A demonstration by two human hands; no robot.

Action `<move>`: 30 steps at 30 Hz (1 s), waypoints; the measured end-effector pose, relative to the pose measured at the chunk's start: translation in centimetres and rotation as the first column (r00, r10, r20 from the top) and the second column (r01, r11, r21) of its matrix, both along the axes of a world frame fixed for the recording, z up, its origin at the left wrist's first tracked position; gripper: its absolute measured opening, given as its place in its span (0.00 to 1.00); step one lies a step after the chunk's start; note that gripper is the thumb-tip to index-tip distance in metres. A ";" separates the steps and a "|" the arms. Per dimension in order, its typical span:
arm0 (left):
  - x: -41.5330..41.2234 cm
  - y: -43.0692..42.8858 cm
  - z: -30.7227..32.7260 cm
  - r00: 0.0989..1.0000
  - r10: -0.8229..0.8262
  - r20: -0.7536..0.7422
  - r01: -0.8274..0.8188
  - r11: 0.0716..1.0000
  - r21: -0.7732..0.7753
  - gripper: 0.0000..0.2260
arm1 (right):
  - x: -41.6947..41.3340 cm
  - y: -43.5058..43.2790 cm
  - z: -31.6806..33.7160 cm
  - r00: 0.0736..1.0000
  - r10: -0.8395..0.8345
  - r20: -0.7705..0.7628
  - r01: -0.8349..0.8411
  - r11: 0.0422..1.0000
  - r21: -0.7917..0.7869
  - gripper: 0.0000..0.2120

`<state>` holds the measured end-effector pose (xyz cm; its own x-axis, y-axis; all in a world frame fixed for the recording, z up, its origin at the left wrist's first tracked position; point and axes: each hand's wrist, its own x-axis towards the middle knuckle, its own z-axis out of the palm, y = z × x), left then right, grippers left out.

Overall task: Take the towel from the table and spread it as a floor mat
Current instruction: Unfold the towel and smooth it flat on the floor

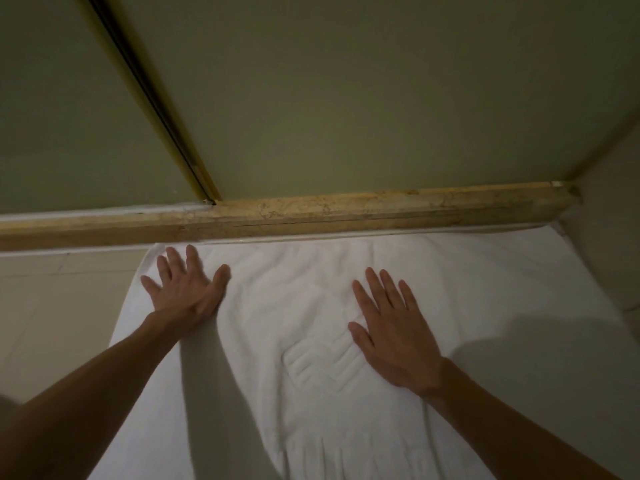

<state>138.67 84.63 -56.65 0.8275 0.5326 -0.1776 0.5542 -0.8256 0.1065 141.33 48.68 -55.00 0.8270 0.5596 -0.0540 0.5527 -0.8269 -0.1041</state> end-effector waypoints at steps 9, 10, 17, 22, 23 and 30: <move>-1.0 1.1 1.0 1.000 0.020 0.018 -0.019 0.999 -0.050 0.37 | -0.1 0.0 0.4 1.000 0.012 -0.004 -0.012 0.999 -0.039 0.32; -0.9 1.3 1.2 1.000 0.018 0.026 -0.017 0.999 -0.036 0.33 | -0.1 0.1 0.4 1.000 0.012 -0.008 -0.013 0.999 -0.036 0.32; -0.4 2.3 1.9 1.000 -0.003 0.010 0.003 1.000 0.013 0.32 | -0.1 0.1 0.4 1.000 0.004 -0.017 -0.005 1.000 -0.017 0.31; -0.4 1.2 2.4 1.000 0.001 -0.005 -0.001 1.000 0.005 0.32 | 0.0 0.0 0.4 1.000 0.021 -0.019 -0.021 0.999 -0.033 0.32; -0.4 0.9 2.5 1.000 -0.007 0.009 0.007 1.000 0.007 0.33 | 0.0 0.1 0.3 0.999 0.024 -0.022 -0.024 0.999 -0.031 0.32; -1.5 -2.6 3.5 0.989 -0.145 0.042 0.145 0.989 0.006 0.28 | -0.1 0.2 0.8 0.998 0.034 -0.053 -0.037 0.998 -0.059 0.31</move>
<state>137.14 82.04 -53.15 0.9027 0.4072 -0.1393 0.4240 -0.8970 0.1251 141.21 48.85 -54.21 0.8019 0.5830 -0.1311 0.5769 -0.8125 -0.0844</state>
